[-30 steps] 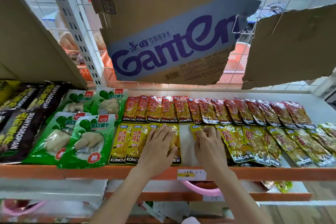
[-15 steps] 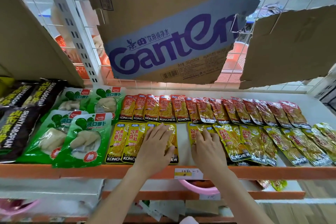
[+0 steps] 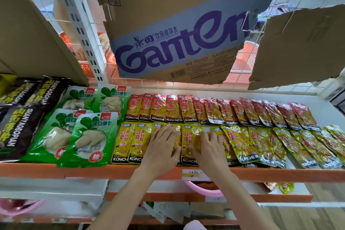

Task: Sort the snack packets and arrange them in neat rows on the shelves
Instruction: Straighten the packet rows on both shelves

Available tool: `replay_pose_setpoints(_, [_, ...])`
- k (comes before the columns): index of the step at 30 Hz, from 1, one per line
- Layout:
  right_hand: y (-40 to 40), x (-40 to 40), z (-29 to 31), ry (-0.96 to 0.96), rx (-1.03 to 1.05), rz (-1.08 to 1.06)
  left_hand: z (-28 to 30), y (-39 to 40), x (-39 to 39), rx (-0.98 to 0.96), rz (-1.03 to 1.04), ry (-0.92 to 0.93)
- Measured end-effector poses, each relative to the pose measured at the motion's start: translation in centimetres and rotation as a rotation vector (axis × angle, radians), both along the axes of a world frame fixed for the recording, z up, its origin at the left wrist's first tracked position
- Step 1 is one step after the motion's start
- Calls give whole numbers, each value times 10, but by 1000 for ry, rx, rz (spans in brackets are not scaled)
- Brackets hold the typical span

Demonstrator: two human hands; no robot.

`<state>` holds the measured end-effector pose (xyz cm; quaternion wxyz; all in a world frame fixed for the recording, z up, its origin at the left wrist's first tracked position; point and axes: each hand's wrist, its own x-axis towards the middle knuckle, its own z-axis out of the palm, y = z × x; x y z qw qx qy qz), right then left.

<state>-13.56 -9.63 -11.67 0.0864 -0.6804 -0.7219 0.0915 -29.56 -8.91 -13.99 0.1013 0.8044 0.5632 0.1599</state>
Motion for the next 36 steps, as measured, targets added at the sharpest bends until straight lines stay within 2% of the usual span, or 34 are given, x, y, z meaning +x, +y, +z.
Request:
replay_pose_setpoints(5, [8,-1,2,422,-179,-67,-1,0,-1,-13,4,-16])
replay_pose_setpoints(9, [13,3,3,473,-165,-71,0,-1,-1,-15,7,-23])
replay_pose_setpoints(13, [11,-1,3,353,-135,-45,-1,0,0,1,5,-9])
replay_pose_setpoints(17, [11,15,10,261,0,-83,7,-1,1,11,5,-63])
replay_pose_setpoints(21, [9,37,16,-58,56,-142,25,8,23,49,-58,-96])
replay_pose_setpoints(24, [2,28,17,-147,59,-59,21,10,47,1,-73,-44])
replay_pose_setpoints(27, [-5,17,17,-159,13,60,6,5,55,35,-21,85])
replay_pose_setpoints(29, [-6,19,23,-35,-37,24,3,5,55,17,-34,102])
replay_pose_setpoints(33, [-7,39,14,-114,-58,-50,3,7,55,-19,-45,81])
replay_pose_setpoints(36, [-8,44,8,-68,-66,-126,4,6,57,-50,-36,64])
